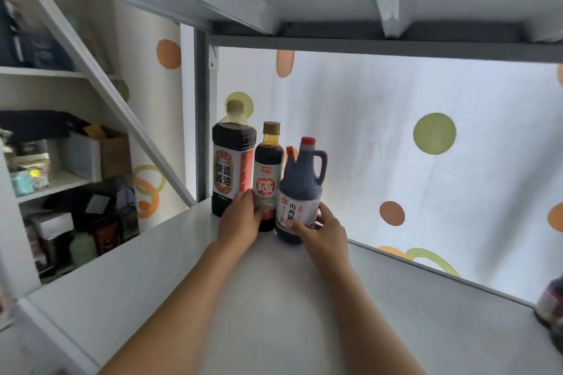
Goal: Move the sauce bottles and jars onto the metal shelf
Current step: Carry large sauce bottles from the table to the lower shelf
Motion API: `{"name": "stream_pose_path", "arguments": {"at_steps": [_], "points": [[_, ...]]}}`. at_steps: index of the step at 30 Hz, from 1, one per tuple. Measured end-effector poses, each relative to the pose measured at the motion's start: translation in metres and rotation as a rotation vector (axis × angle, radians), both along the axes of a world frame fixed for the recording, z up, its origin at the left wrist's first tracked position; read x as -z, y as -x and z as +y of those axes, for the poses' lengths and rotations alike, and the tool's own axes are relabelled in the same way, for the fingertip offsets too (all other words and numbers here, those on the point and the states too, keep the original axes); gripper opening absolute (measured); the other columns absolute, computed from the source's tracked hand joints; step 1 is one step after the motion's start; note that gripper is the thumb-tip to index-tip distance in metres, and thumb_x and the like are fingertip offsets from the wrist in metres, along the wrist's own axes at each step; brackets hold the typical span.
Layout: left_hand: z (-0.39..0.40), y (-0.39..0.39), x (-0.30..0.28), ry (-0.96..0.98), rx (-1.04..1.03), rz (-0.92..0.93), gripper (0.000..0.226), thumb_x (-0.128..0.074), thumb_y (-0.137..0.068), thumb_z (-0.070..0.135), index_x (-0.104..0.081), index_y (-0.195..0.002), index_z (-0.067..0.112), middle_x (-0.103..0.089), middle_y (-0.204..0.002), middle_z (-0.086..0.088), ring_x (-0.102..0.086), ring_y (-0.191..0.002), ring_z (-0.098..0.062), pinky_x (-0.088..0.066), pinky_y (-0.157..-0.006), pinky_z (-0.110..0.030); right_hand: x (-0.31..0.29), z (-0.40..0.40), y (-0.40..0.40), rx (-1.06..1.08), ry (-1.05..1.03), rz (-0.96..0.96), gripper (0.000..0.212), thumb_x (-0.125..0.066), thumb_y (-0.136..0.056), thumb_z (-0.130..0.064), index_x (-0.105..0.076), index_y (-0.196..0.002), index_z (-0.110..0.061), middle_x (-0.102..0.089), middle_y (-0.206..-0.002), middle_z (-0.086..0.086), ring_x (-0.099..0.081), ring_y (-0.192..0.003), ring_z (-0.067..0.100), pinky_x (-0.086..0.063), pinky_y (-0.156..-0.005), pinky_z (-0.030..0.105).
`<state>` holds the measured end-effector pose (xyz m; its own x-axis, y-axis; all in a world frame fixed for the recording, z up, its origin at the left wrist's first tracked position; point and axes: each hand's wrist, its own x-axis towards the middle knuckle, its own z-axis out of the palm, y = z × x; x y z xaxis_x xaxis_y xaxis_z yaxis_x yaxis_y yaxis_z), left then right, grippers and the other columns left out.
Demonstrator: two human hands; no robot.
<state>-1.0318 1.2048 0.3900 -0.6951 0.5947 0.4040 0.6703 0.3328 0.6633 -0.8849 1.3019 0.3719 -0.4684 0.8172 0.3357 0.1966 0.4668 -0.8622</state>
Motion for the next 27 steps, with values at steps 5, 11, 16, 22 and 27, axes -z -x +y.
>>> {"name": "stream_pose_path", "arguments": {"at_steps": [5,11,16,22,27], "points": [[0.004,-0.001,0.01,-0.092,-0.046,0.082,0.058,-0.063,-0.089,0.041,-0.044,-0.137,0.014,-0.053,-0.135,-0.006,-0.054,-0.122,-0.027,-0.048,-0.095,-0.037,0.008,0.011,0.01,0.0,0.007,0.036,0.047,-0.08,-0.067,-0.036,-0.062,-0.111,-0.039,-0.073,-0.093,-0.023,-0.068,-0.086,-0.006,-0.06,-0.081,0.033],[0.009,0.0,0.012,-0.169,-0.089,0.056,0.074,-0.076,-0.079,0.039,-0.041,-0.139,0.012,-0.052,-0.135,-0.008,-0.055,-0.12,-0.03,-0.049,-0.095,-0.04,0.009,0.008,0.017,0.011,0.001,0.057,0.043,-0.081,-0.072,-0.035,-0.057,-0.107,-0.041,-0.069,-0.093,-0.028,-0.064,-0.086,-0.008,-0.057,-0.077,0.028],[0.011,0.0,0.016,-0.189,-0.138,0.053,0.066,-0.075,-0.081,0.035,-0.045,-0.136,0.012,-0.055,-0.135,-0.009,-0.056,-0.12,-0.031,-0.049,-0.095,-0.044,0.006,0.0,0.026,0.032,0.042,0.102,0.046,-0.08,-0.072,-0.03,-0.053,-0.108,-0.038,-0.068,-0.098,-0.021,-0.065,-0.089,0.0,-0.05,-0.071,0.02],[0.01,0.001,0.014,-0.151,-0.208,0.116,0.058,-0.076,-0.079,0.036,-0.05,-0.123,0.008,-0.057,-0.123,-0.013,-0.059,-0.109,-0.036,-0.051,-0.085,-0.046,0.013,0.002,0.035,0.056,0.015,0.063,0.069,-0.074,-0.063,-0.054,-0.048,-0.125,-0.036,-0.067,-0.112,-0.013,-0.066,-0.098,0.009,-0.056,-0.08,0.032],[0.004,0.001,0.014,0.011,-0.152,0.229,0.033,-0.067,-0.087,0.036,-0.061,-0.105,0.008,-0.069,-0.104,-0.01,-0.065,-0.094,-0.032,-0.053,-0.074,-0.037,0.015,0.003,0.036,0.064,0.024,0.056,0.081,-0.071,-0.058,-0.061,-0.045,-0.131,-0.035,-0.065,-0.117,-0.01,-0.065,-0.104,0.012,-0.056,-0.086,0.04]]}}
